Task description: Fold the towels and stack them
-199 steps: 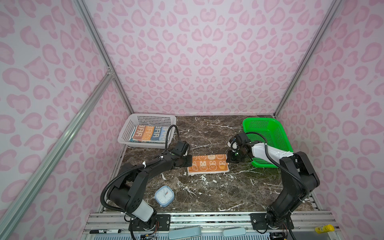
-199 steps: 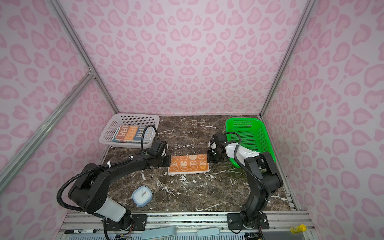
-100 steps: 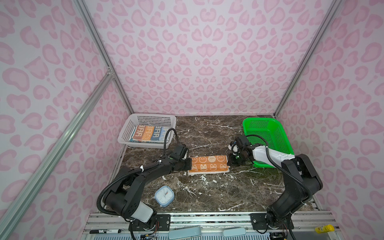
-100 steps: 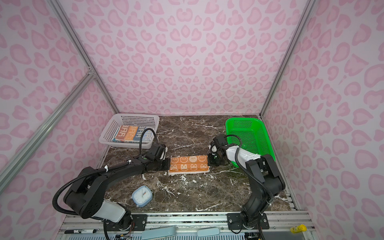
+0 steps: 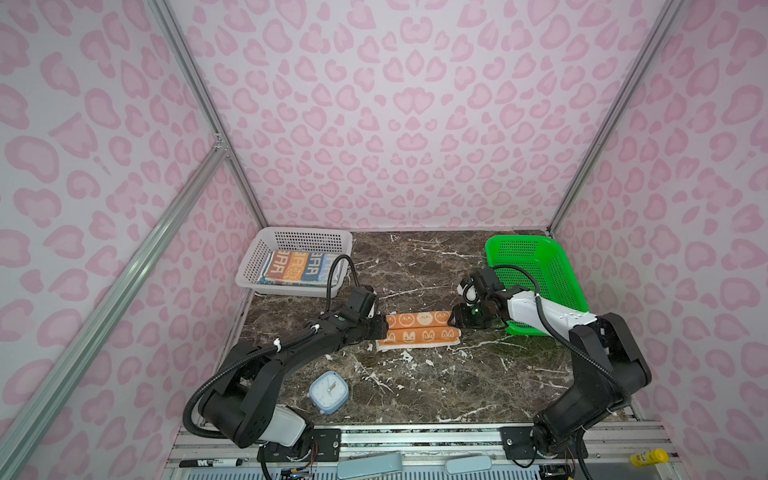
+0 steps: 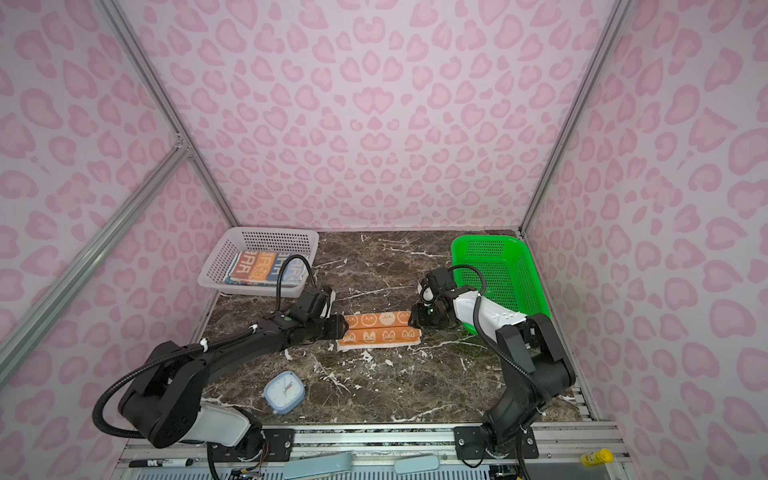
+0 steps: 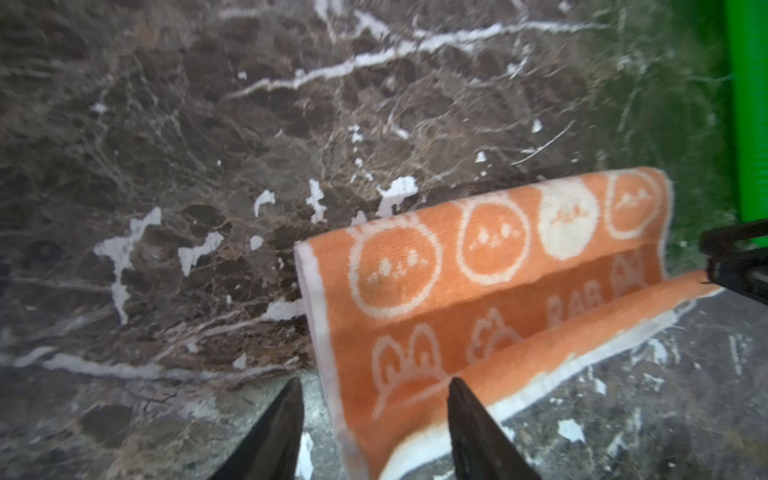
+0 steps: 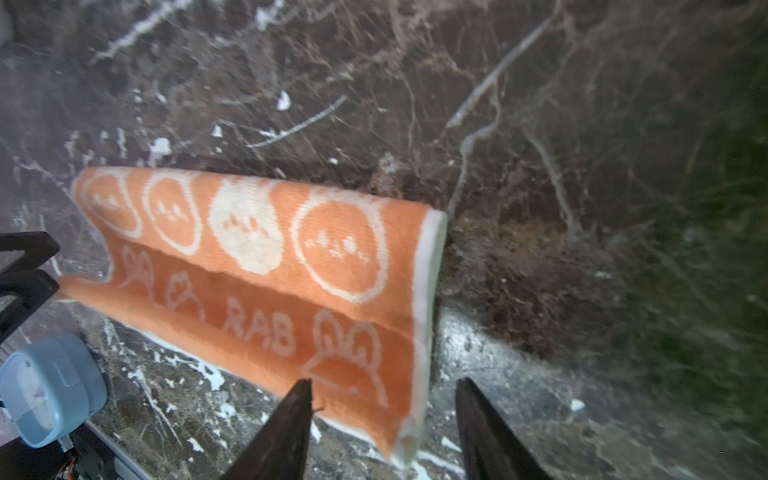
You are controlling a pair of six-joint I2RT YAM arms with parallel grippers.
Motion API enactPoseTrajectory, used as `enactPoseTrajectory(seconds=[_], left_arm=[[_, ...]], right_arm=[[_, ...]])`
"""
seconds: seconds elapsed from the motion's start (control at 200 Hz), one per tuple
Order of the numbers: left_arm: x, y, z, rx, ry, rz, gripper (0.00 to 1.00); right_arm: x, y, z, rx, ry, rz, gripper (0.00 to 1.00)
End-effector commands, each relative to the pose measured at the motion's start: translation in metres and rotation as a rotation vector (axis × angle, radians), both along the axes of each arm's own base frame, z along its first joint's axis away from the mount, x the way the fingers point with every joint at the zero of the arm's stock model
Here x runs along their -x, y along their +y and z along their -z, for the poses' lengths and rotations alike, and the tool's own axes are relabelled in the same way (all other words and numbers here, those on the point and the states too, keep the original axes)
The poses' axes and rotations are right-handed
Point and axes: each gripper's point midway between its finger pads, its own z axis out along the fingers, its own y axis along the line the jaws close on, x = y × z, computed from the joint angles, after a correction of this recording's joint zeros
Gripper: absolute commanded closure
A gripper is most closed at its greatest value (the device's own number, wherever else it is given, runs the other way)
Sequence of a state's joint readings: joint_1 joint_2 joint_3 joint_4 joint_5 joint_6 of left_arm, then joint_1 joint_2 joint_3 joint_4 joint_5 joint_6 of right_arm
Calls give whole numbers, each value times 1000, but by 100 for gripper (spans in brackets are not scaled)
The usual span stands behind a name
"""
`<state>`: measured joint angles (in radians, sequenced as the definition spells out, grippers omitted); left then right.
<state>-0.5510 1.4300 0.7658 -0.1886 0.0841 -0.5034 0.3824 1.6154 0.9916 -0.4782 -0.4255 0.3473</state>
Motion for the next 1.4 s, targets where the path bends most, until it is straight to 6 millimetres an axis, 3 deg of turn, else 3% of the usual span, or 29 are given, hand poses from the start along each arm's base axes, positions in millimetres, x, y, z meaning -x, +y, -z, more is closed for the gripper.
enactPoseTrajectory(seconds=[0.0,0.035,0.135,0.31,0.495,0.6,0.67,0.82,0.935,1.1,1.395], left_arm=[[-6,-2,-23,39,-49,-26,16],[-6,-7,-27,72,-48,-19,9],[-4,-26,-29,155,0,12,4],[13,-48,-9,159,60,71,2],[34,-42,36,85,173,78,3],[37,-34,52,21,206,81,3],[33,-30,49,-17,198,79,3],[14,-16,15,-91,104,40,0],[6,0,3,-175,89,15,0],[7,8,17,-217,135,5,0],[9,-10,40,-216,212,56,5]], right_arm=[[2,11,-16,-49,-17,-13,28],[1,18,-23,-72,-32,-21,24],[3,36,-31,-140,-31,-47,20],[18,51,-16,-216,29,-65,16],[34,41,22,-164,108,-58,10],[34,39,27,-146,111,-55,6],[30,37,18,-142,89,-54,4],[20,21,-5,-99,26,-31,2],[16,4,-3,-60,30,-1,2],[15,-9,12,-36,57,38,2],[21,-5,33,-35,97,35,2]])
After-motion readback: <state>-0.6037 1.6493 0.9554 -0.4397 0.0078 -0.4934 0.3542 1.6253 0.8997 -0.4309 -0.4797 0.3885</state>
